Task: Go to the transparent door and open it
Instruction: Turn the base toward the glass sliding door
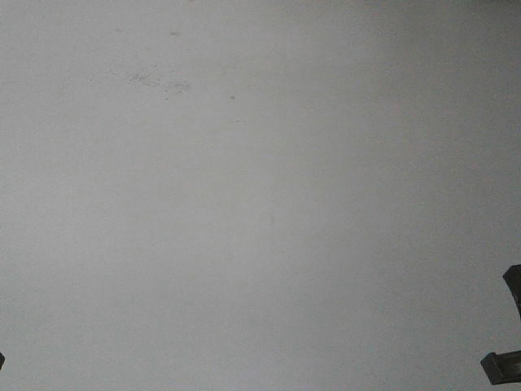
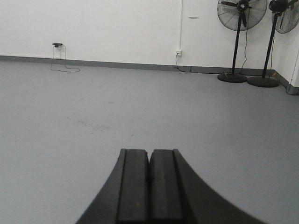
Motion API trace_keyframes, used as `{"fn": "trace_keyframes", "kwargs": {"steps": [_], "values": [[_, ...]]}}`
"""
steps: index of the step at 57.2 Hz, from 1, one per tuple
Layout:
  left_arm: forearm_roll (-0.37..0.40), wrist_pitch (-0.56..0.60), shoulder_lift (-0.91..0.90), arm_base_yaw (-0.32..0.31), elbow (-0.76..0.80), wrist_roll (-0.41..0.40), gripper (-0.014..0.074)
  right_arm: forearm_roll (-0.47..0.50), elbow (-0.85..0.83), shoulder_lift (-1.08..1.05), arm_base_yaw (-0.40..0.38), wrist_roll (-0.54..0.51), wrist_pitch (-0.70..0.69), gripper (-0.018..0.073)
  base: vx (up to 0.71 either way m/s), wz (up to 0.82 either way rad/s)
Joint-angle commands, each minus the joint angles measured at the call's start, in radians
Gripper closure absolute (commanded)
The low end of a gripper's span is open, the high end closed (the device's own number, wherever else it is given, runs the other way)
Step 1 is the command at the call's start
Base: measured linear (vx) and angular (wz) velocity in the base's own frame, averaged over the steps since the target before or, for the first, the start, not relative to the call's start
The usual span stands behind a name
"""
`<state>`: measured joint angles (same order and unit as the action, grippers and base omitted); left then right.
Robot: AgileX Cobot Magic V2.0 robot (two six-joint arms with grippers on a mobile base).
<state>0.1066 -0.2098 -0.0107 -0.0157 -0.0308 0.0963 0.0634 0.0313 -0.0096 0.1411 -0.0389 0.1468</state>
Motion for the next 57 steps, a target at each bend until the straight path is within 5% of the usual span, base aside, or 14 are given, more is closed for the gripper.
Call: {"fn": "trace_keyframes", "kwargs": {"steps": [1, 57], "values": [[0.004, 0.089, -0.015, -0.006, -0.008, -0.006, 0.0603, -0.008, 0.003, -0.016, -0.004, -0.001, -0.080, 0.0564, 0.00, 0.00], [0.004, 0.089, -0.015, -0.006, -0.008, -0.006, 0.0603, -0.008, 0.003, -0.016, -0.004, -0.001, -0.080, 0.0564, 0.00, 0.01]]}}
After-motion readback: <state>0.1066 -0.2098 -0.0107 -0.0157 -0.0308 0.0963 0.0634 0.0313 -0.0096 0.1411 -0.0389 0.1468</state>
